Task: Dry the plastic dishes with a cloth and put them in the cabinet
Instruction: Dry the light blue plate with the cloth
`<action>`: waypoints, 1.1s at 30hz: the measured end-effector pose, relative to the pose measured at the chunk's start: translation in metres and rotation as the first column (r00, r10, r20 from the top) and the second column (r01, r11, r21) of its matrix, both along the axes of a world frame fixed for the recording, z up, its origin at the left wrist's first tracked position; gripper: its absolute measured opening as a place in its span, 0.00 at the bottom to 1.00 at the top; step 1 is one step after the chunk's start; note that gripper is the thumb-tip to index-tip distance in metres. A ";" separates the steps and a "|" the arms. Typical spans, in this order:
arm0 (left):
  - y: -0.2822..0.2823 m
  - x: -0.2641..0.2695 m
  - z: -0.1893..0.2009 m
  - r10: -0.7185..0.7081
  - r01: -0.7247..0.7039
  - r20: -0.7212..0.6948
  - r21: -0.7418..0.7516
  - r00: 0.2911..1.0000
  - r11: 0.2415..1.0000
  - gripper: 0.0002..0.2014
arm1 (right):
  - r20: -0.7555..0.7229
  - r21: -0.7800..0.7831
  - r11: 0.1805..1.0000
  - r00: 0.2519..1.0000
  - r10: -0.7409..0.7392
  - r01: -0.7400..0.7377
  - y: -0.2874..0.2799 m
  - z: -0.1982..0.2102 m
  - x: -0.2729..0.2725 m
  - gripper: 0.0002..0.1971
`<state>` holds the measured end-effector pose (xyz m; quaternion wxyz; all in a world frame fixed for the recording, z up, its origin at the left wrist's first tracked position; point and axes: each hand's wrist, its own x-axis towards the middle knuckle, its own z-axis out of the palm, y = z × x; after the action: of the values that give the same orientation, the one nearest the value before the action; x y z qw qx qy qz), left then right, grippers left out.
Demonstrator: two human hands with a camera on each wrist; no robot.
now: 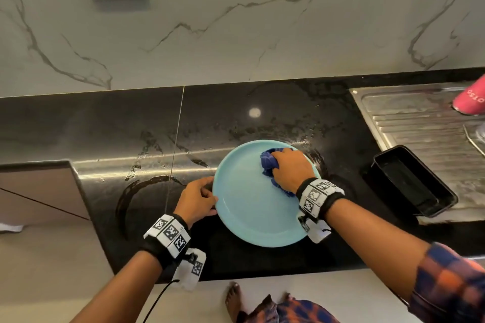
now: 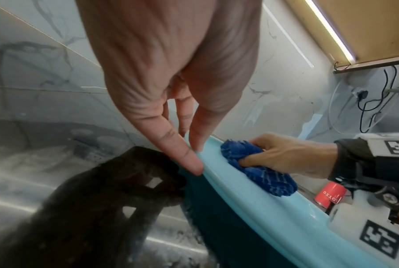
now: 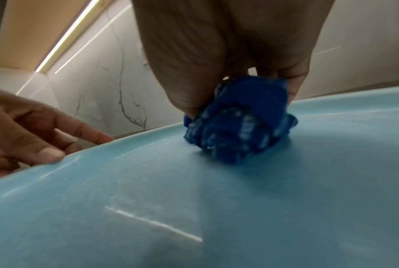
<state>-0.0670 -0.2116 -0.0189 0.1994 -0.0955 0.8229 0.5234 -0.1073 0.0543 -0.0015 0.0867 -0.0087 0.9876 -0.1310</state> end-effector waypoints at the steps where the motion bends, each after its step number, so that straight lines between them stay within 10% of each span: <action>1: 0.000 0.000 0.000 -0.003 0.003 0.000 0.011 1.000 1.000 0.29 | 0.006 0.013 1.000 1.000 0.023 -0.024 -0.009 -0.003 -0.007 0.15; 7: -0.001 0.003 0.000 0.001 -0.001 -0.003 0.044 1.000 0.999 0.28 | 0.090 0.077 0.942 0.943 0.320 -0.326 -0.072 0.000 -0.007 0.23; 14: 0.002 0.000 0.004 0.063 -0.063 0.033 0.003 0.997 0.998 0.25 | 0.209 -0.003 0.709 0.693 0.690 -0.706 -0.045 0.011 0.072 0.26; 25: 0.005 -0.001 0.005 -0.029 0.030 0.011 -0.208 1.000 0.978 0.18 | 0.171 0.135 0.935 0.937 0.304 -0.328 -0.010 0.002 -0.005 0.22; 33: 0.010 -0.002 0.016 -0.093 0.108 0.064 -0.302 0.994 0.947 0.27 | 0.196 -0.035 0.590 0.573 0.796 -0.807 -0.018 0.007 0.054 0.31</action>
<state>-0.0693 -0.2017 -0.0031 0.2289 -0.0958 0.8925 0.3768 -0.0538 0.0359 0.0053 0.2310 -0.4391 0.8668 -0.0491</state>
